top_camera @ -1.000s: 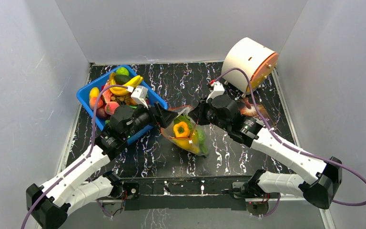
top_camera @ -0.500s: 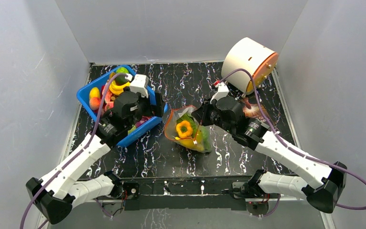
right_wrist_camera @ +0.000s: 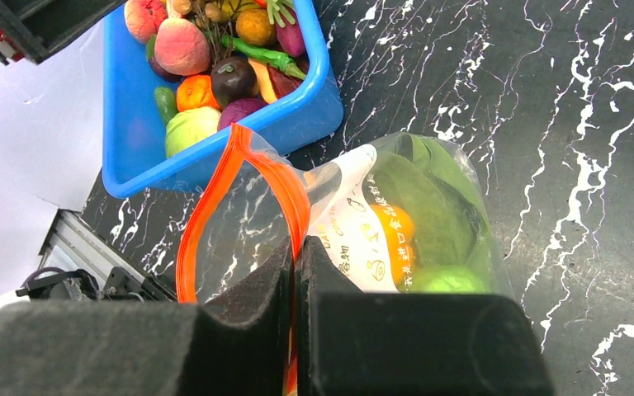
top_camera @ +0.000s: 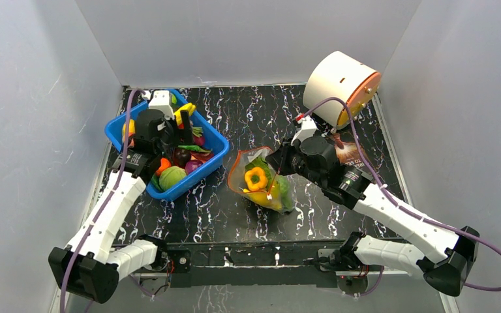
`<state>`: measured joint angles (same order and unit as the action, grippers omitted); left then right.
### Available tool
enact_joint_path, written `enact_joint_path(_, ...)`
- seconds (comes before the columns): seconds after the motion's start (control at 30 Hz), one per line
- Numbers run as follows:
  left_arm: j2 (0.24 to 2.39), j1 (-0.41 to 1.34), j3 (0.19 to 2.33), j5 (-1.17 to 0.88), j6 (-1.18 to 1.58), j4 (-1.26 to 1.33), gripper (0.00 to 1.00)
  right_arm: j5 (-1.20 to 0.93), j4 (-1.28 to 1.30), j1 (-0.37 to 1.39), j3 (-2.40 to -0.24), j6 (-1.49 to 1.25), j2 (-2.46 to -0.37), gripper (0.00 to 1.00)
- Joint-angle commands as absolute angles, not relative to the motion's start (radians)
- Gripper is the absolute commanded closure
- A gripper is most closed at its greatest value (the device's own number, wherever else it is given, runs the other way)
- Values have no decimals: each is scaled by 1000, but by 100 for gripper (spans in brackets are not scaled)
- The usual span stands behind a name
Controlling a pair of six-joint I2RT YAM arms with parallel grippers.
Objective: Place the food in the zip-top bag and seal the zipper
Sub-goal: Pick up the fake fruit from the bin.
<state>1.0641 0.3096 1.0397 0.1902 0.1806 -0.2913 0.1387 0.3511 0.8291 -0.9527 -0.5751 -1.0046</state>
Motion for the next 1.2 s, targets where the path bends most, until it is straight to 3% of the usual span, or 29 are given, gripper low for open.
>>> enact_joint_path(0.0, 1106, 215, 1064, 180, 124, -265, 20, 147, 274, 827, -964, -558, -975, 100)
enact_joint_path(0.33, 1216, -17, 1082, 109, 112, -240, 31, 131, 264, 827, -966, -558, -972, 100)
enact_joint_path(0.53, 1297, -146, 1100, 80, 95, -209, 32, 125, 251, 827, -964, -559, -975, 100)
enact_joint_path(0.7, 1392, -208, 1119, 93, 69, -165, 29, 121, 250, 827, -961, -557, -978, 100)
enact_joint_path(1.17, 1535, -261, 1143, 109, 0, -139, 35, 130, 246, 826, -954, -558, -983, 100)
